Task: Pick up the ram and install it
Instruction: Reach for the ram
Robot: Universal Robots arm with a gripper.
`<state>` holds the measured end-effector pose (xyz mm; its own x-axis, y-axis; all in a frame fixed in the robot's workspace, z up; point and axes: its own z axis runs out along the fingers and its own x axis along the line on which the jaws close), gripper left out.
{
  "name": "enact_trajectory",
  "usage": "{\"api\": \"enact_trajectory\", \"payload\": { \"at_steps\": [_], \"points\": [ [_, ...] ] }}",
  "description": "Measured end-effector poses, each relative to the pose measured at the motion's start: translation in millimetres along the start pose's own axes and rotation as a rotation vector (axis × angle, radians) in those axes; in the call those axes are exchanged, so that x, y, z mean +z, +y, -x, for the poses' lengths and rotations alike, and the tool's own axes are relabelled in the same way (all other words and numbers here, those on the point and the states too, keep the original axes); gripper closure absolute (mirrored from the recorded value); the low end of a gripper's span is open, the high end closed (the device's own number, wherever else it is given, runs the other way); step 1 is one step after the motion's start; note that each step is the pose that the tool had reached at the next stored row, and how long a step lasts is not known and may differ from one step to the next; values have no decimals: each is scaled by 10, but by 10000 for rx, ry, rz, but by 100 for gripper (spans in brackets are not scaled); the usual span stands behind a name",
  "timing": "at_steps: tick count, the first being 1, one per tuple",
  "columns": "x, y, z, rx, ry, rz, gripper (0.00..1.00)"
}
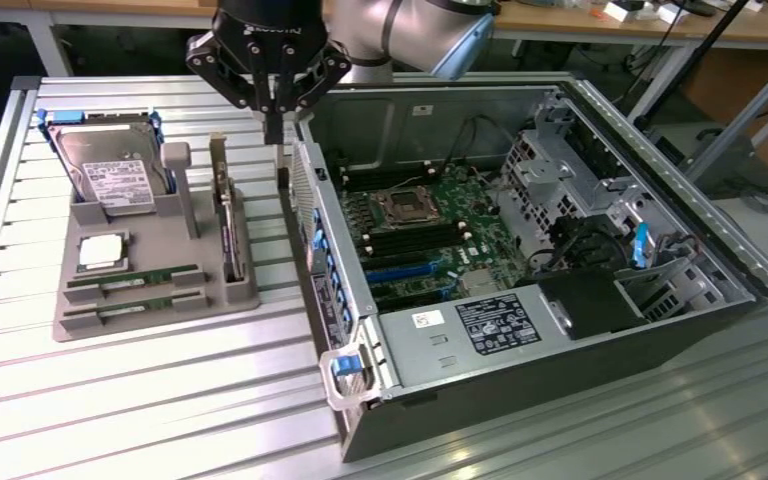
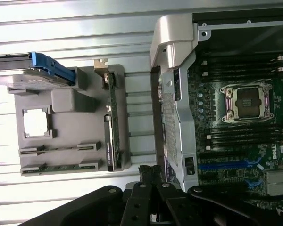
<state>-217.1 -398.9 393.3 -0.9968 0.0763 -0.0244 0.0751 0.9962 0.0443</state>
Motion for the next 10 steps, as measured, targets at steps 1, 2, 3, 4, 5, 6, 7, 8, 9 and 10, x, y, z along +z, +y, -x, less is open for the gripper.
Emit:
{"api": "enact_trajectory", "payload": {
  "at_steps": [1,2,3,4,5,6,7,8,9,10],
  "points": [
    [0,0,-3,0,0,0,90],
    [0,-1,-8,0,0,0,90],
    [0,-1,-13,0,0,0,90],
    [0,-1,-16,0,0,0,90],
    [0,-2,-21,0,0,0,90],
    [0,-2,-27,-1,0,1,90],
    [-1,-2,-32,0,0,0,90],
    [-1,-3,-41,0,0,0,90],
    [-1,-3,-45,-1,-1,0,90],
    [-1,-4,-49,-1,0,0,90]
  ]
}}
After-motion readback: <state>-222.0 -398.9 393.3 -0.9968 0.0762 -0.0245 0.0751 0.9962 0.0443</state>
